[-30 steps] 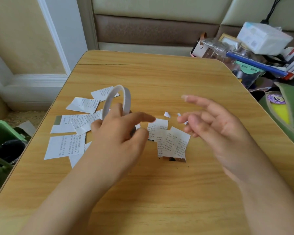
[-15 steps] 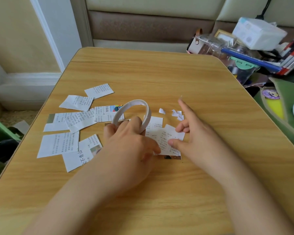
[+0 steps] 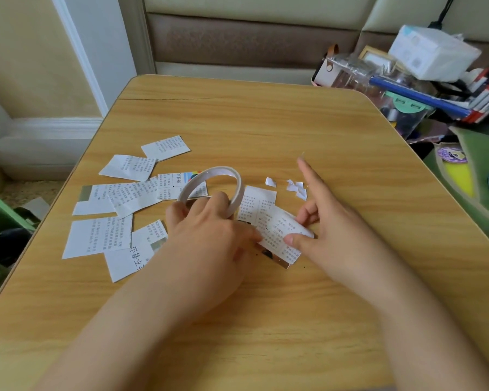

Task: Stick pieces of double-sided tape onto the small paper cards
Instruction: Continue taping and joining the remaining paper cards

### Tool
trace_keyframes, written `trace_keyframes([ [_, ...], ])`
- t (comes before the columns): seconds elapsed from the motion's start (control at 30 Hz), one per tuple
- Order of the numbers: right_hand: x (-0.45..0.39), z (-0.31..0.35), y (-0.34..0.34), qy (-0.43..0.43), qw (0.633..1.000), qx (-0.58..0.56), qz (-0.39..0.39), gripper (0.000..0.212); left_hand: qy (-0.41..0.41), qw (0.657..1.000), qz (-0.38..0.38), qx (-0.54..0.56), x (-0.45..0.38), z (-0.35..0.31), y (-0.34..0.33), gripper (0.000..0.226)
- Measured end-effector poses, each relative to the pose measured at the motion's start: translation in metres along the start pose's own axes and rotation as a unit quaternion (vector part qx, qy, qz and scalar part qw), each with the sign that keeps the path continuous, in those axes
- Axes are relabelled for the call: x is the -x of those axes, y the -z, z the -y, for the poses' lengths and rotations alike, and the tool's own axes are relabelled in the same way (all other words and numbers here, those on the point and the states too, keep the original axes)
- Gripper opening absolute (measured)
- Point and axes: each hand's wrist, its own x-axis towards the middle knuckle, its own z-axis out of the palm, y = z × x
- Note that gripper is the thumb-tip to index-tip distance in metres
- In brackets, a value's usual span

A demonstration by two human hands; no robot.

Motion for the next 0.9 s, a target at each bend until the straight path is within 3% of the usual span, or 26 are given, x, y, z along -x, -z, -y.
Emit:
trace_keyframes([
  [0.23, 0.000, -0.004, 0.000, 0.026, 0.999, -0.011, -0.025, 0.113, 0.032, 0.998, -0.002, -0.056, -0.002, -0.001, 0.008, 0.041],
  [0.37, 0.001, -0.006, 0.002, 0.017, 0.999, -0.039, -0.011, 0.105, 0.072, 0.991, 0.073, -0.088, -0.003, -0.002, 0.006, 0.048],
  [0.57, 0.005, 0.002, 0.001, 0.019, 0.993, -0.118, -0.007, 0.103, 0.078, 0.993, 0.054, -0.068, -0.003, -0.002, 0.009, 0.049],
  [0.67, 0.009, 0.010, -0.003, 0.018, 0.994, -0.109, 0.004, 0.105, 0.070, 0.996, 0.012, -0.046, -0.003, 0.000, 0.011, 0.048],
  [0.8, 0.009, 0.016, -0.012, 0.028, 0.997, -0.072, 0.011, 0.107, 0.086, 0.990, 0.067, -0.089, -0.005, 0.002, 0.009, 0.059],
  [0.9, 0.007, 0.018, -0.015, 0.036, 0.998, -0.045, 0.002, 0.106, 0.090, 0.989, 0.066, -0.102, -0.005, 0.003, 0.008, 0.065],
])
